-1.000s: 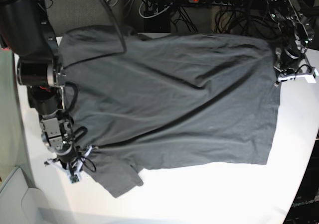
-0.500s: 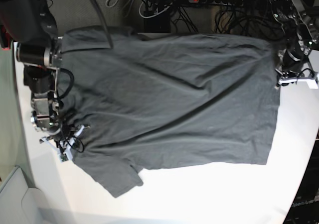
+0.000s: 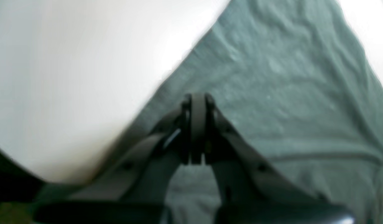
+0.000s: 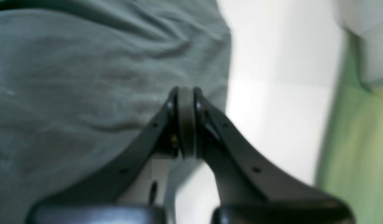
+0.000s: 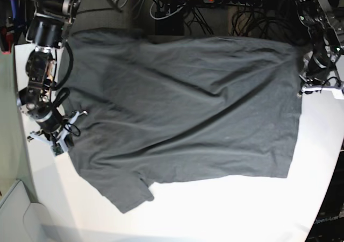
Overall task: Layout the t-shirt on the table in an organized manner, then fold the t-shirt properly
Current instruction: 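Drag the grey shirt's side edge with the right gripper toward the collar, then pull the shirt's side edges apart with both grippers to flatten it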
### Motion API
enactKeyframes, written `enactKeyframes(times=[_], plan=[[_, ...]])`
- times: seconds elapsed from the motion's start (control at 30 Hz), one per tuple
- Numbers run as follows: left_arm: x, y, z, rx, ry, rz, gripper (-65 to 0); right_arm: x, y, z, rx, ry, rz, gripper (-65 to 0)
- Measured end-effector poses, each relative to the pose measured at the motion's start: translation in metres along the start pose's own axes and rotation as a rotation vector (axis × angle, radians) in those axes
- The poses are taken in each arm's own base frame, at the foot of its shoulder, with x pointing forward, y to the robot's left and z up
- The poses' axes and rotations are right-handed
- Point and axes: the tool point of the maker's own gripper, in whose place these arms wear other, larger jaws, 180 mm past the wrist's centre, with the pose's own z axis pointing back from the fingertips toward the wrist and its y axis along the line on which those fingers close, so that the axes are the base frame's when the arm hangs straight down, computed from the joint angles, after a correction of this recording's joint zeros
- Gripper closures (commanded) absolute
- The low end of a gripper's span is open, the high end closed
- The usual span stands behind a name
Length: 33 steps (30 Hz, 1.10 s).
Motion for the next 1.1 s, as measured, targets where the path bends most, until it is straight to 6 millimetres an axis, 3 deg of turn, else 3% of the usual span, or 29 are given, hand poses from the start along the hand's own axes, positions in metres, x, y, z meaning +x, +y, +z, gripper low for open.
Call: enactKeyframes(times=[0.1,0.2,0.33,0.43,0.6,0.87,1.0,1.1], plan=[[-0.012,-0.001,-0.002,-0.001,0.049,-0.002,-0.4,-0.019,0.015,0.018,-0.002,0.083,0.016,0.0],[-0.017,0.015,-0.007,0.058,0.072,-0.023,-0.4,-0.035,0.029,0.031,0.007,0.144,0.025,0.0],[-0.025,0.016,-0.018,0.089,0.111,-0.08,-0.4,-0.053,0.04,0.034,0.029,0.184,0.01,0.0],[-0.026,0.014,-0.03,0.108,0.126,-0.124,-0.4,-0.078,0.052,0.03,0.071,0.243,-0.019,0.0],[-0.019,0.01,-0.057,0.126,0.121,-0.148,-0.3,-0.086,0.034,0.014,0.077,0.234,-0.071,0.0],[-0.004,0.004,-0.089,0.132,0.008,-0.21,-0.3,-0.081,0.013,-0.01,0.099,0.216,-0.131,0.0],[0.001,0.002,-0.094,0.138,0.006,-0.215,-0.3,-0.078,-0.004,-0.02,0.09,0.235,-0.135,0.0],[0.004,0.007,-0.093,0.142,0.01,-0.221,-0.3,-0.075,-0.006,-0.021,0.086,0.22,-0.129,0.0]])
